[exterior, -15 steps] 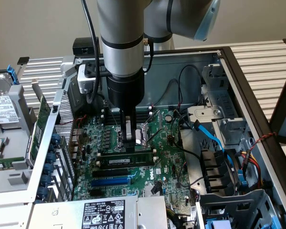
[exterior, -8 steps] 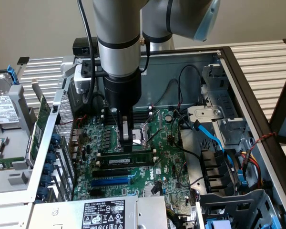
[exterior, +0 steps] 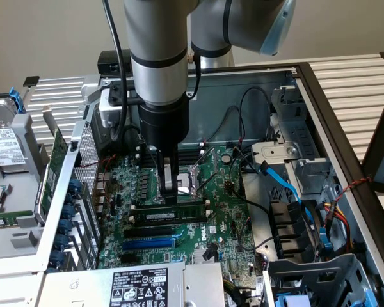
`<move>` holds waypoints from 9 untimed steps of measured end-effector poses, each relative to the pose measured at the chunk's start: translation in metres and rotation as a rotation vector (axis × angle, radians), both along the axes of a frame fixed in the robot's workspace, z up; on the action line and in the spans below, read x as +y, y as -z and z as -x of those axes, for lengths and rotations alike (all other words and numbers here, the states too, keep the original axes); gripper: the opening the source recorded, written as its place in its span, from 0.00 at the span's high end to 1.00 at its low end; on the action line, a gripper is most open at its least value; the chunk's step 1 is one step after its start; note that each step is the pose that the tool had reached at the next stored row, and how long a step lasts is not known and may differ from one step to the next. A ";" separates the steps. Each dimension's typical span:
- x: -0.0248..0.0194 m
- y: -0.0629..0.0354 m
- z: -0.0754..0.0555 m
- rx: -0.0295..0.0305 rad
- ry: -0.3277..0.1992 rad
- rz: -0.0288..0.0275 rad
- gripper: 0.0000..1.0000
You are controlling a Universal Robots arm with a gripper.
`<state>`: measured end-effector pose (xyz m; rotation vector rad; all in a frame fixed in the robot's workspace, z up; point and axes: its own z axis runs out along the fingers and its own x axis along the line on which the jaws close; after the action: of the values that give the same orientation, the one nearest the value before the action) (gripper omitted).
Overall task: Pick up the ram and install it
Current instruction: 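Press down the ram until it locks into place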
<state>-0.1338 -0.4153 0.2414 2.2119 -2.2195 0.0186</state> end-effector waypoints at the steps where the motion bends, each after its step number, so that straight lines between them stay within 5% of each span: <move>1: 0.0006 0.0007 0.000 -0.0002 0.000 0.0016 0.89; 9: 0.0009 0.0042 0.000 0.0000 0.001 0.0078 0.89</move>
<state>-0.1338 -0.4144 0.2373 2.2073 -2.2163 0.0271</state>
